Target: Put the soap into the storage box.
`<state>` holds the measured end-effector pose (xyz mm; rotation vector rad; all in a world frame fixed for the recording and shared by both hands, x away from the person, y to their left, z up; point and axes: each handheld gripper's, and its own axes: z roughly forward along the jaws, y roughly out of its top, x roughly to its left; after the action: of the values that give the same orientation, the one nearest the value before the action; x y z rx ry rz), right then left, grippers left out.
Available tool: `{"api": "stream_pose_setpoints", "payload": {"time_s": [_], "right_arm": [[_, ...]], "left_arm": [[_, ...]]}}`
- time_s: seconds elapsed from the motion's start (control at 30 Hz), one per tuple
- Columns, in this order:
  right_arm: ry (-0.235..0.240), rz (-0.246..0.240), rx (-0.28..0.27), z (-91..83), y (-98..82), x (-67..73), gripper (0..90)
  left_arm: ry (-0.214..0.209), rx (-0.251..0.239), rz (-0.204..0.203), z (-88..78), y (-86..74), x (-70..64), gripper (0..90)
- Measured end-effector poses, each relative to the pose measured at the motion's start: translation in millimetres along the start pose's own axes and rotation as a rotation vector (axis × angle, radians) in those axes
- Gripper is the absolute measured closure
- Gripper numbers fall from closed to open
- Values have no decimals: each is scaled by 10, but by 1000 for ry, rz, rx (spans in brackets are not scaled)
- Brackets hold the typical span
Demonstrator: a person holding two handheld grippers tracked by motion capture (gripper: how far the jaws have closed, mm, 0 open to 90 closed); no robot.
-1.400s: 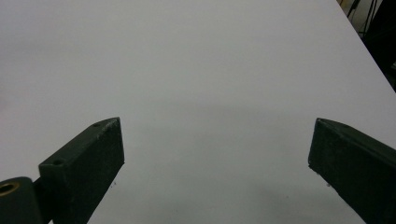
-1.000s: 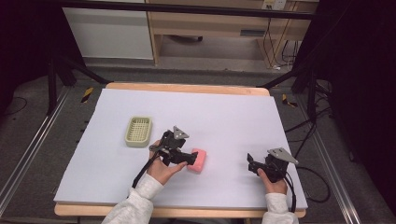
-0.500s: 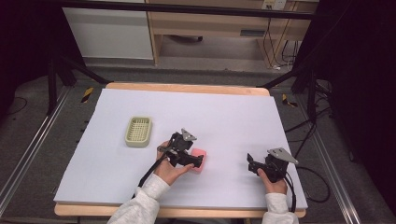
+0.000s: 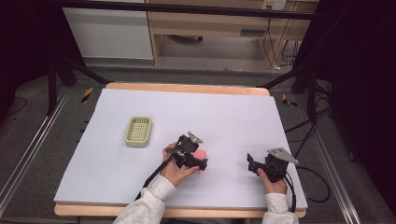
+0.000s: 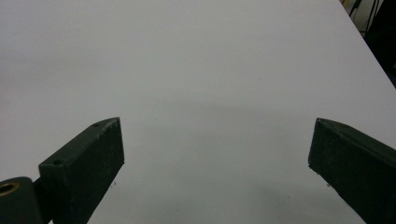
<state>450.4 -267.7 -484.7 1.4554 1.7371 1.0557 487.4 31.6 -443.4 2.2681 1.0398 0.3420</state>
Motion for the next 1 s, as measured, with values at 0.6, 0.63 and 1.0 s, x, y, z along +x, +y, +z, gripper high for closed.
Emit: {"api": "stream_pose_setpoints", "payload": {"time_s": [0.6, 0.63, 1.0], "right_arm": [[-1, -1, 2, 3, 1, 1, 39], [-1, -1, 2, 4, 1, 2, 39], [-1, -2, 3, 4, 1, 1, 39]], "left_arm": [[18, 45, -15, 122, -31, -33, 232], [14, 46, -19, 124, -34, -34, 241], [4, 58, -33, 101, -38, -14, 315]]}}
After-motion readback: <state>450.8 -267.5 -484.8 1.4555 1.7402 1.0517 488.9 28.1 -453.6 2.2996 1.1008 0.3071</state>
